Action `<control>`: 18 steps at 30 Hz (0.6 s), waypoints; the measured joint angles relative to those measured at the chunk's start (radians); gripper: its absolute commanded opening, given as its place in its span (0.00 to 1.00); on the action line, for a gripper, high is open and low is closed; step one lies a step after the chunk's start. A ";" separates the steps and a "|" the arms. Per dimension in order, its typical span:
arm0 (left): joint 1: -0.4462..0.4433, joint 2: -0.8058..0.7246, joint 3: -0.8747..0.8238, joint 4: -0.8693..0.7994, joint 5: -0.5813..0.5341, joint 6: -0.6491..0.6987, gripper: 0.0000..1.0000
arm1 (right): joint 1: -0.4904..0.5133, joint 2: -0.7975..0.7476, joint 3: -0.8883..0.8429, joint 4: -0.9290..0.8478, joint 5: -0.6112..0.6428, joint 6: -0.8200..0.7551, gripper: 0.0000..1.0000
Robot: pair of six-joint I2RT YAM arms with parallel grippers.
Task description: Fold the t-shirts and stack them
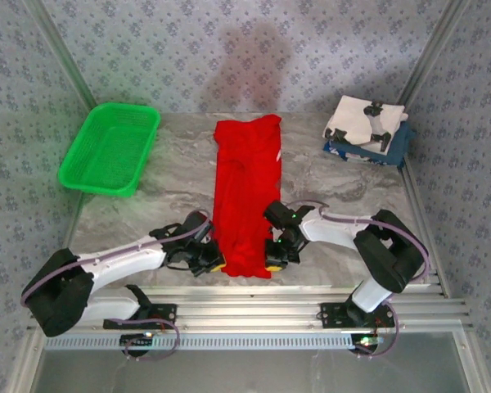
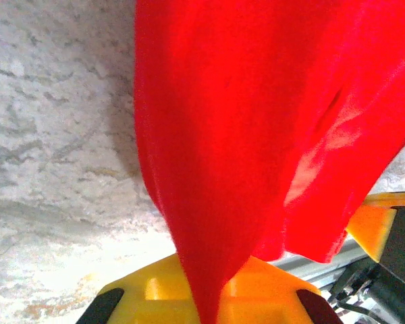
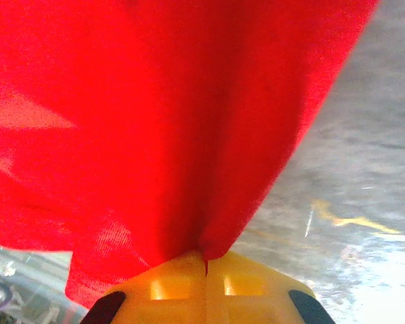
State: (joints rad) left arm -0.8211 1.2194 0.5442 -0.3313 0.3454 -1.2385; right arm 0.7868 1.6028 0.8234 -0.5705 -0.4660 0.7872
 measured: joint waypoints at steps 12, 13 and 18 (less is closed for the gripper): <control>-0.035 -0.138 0.032 -0.149 -0.013 0.010 0.05 | -0.024 -0.096 -0.011 -0.077 -0.048 -0.036 0.00; -0.044 -0.141 0.027 -0.157 -0.016 0.006 0.04 | -0.026 -0.096 -0.018 -0.082 -0.051 -0.037 0.00; -0.066 -0.139 0.013 -0.212 -0.026 -0.003 0.04 | -0.025 -0.096 -0.037 -0.107 -0.056 -0.043 0.00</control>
State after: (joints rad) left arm -0.8871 1.0801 0.5575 -0.5438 0.3195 -1.2419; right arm 0.7616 1.5070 0.7860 -0.6773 -0.5224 0.7437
